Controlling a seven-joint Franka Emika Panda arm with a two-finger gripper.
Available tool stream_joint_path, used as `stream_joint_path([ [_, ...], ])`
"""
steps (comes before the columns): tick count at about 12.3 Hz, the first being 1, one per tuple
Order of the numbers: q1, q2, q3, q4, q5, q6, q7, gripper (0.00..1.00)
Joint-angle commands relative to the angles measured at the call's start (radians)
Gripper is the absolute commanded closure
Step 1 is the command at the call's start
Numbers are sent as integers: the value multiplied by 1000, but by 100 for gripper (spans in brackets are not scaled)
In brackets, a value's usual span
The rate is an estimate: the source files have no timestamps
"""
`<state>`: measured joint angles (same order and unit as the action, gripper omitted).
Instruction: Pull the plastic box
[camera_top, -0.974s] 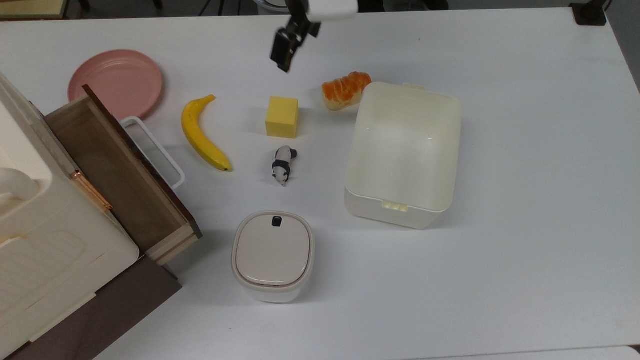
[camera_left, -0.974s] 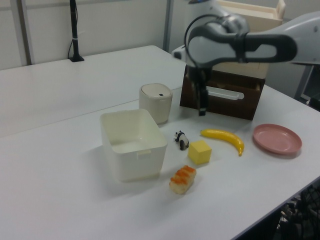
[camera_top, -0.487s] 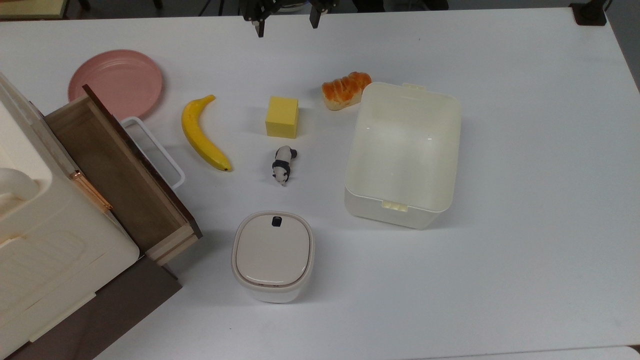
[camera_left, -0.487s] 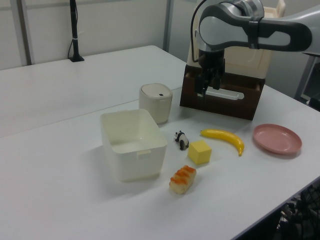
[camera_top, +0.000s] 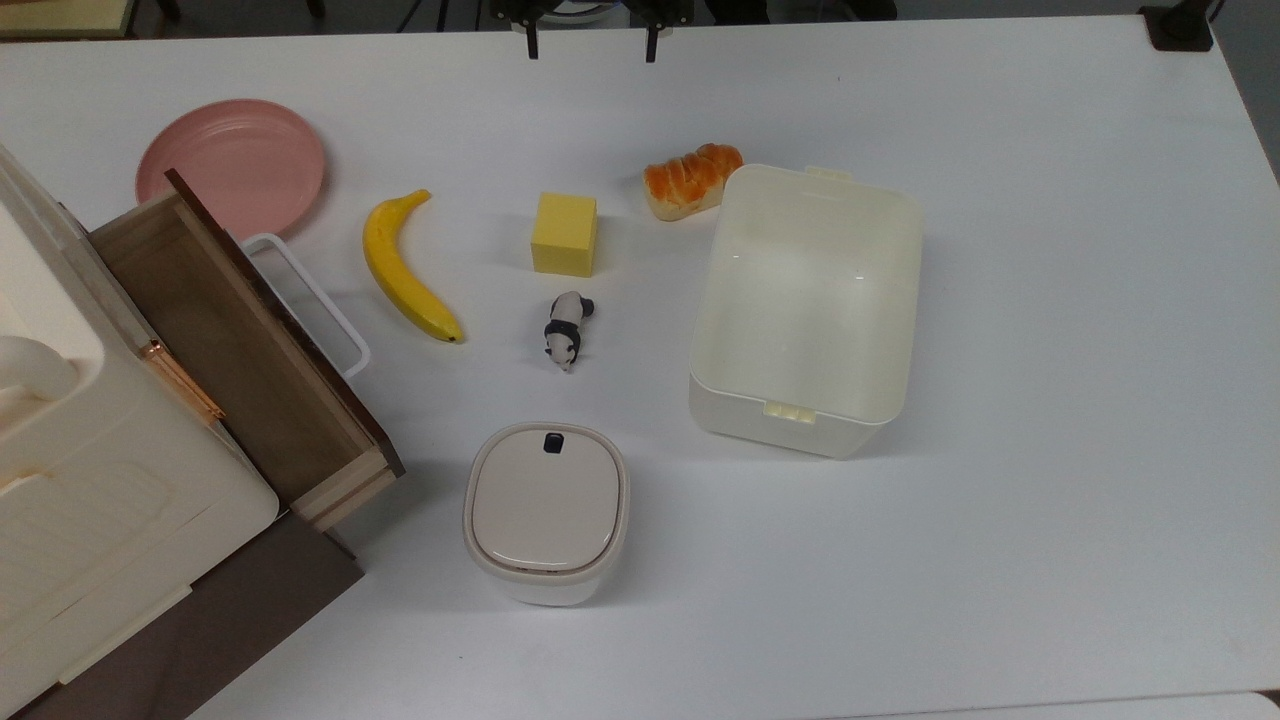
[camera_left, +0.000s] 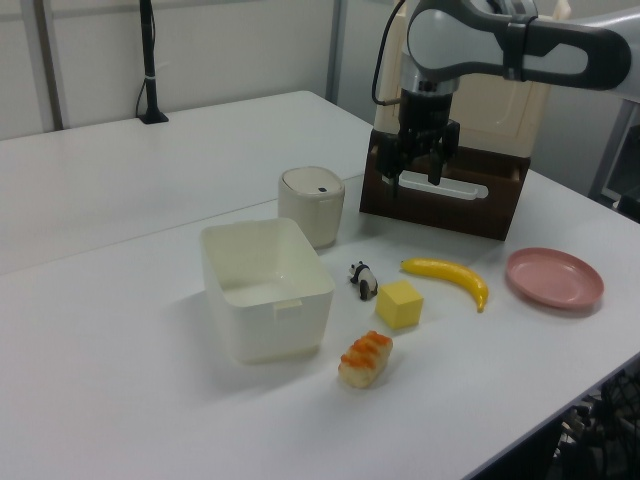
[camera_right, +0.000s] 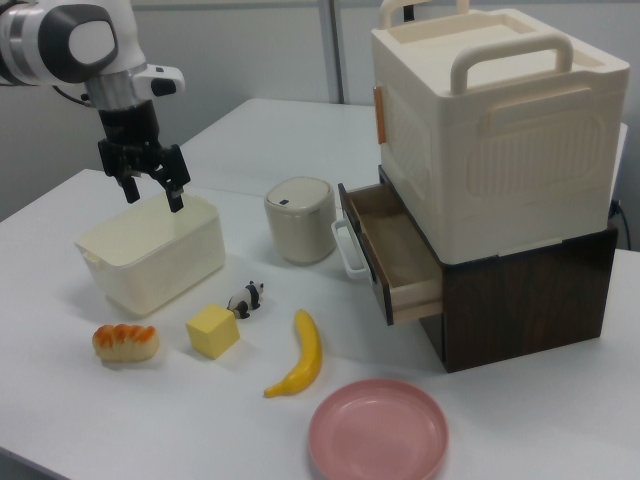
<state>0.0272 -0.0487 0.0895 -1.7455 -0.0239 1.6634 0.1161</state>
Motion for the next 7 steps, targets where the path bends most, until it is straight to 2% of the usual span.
stream_joint_path([
  [1,20,0,-51,-8,75,36,22,0],
  [7,33,6,-53,-14,78,47,24,0],
])
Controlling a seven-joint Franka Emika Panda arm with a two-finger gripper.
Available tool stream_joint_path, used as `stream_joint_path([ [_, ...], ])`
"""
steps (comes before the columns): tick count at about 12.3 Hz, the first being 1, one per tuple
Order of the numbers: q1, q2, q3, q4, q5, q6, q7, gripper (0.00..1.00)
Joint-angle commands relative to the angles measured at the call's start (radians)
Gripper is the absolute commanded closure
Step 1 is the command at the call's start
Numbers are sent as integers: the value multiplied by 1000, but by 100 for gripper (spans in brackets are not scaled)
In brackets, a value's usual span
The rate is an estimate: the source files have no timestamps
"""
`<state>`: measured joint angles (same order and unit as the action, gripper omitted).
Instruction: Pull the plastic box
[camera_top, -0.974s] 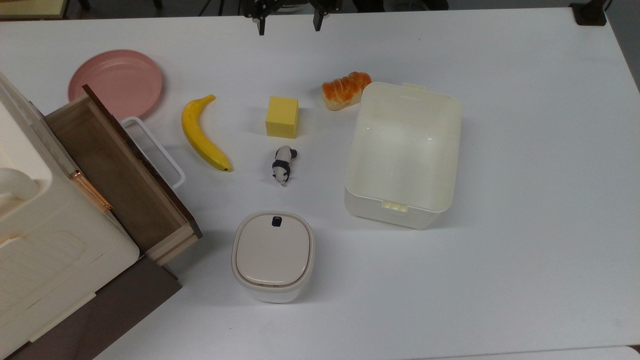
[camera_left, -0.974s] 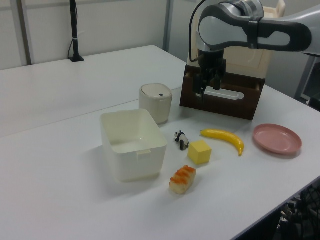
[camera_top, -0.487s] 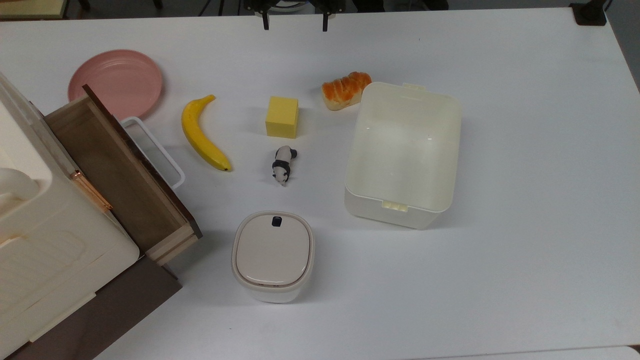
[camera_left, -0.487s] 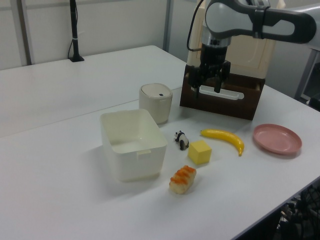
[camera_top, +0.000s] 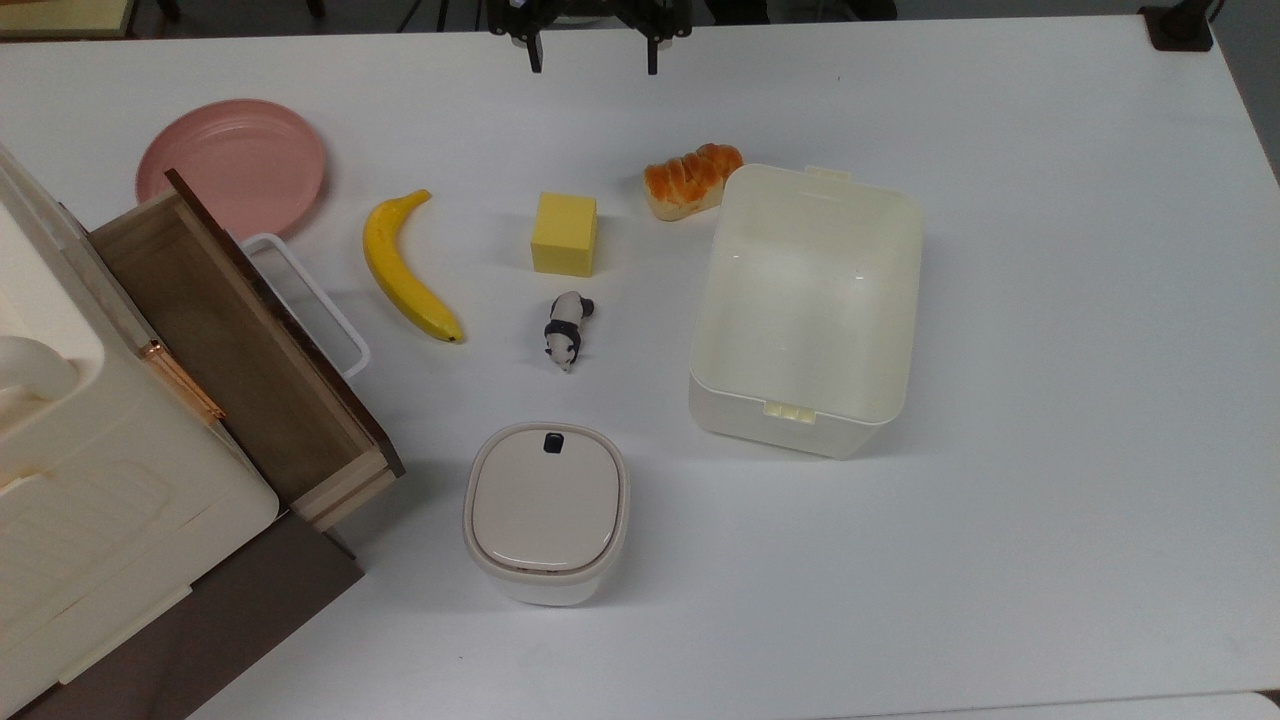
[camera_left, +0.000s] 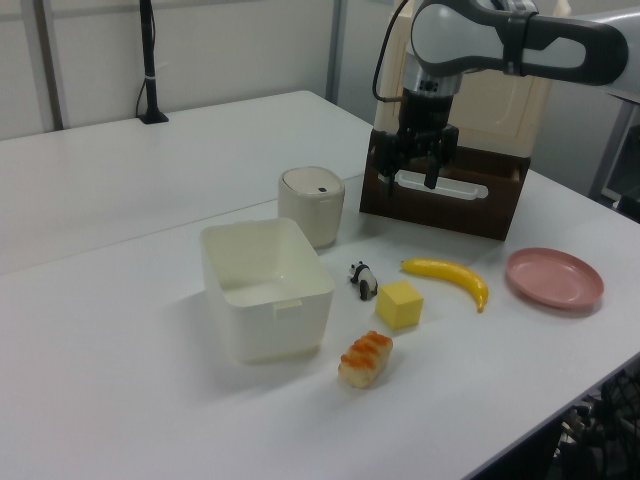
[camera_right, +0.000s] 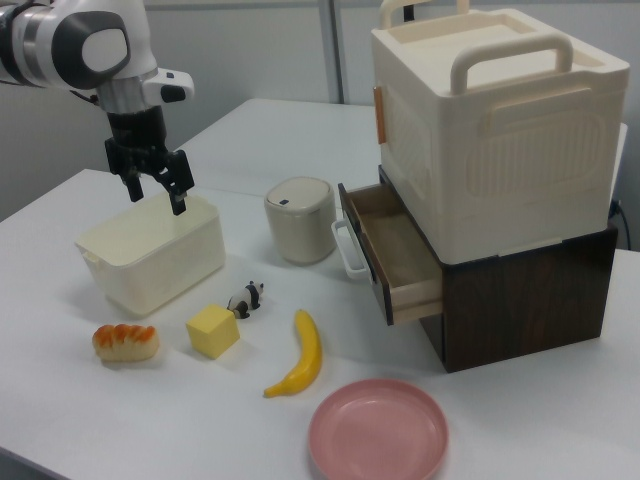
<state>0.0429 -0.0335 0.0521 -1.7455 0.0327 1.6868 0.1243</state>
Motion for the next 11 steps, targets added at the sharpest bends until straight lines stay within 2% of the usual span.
stream_joint_path([
  [1,17,-9,-15,-14,21,24,15,0],
  [8,14,-9,-32,-19,21,152,12,0],
  [11,15,-9,-34,-20,19,151,11,0],
])
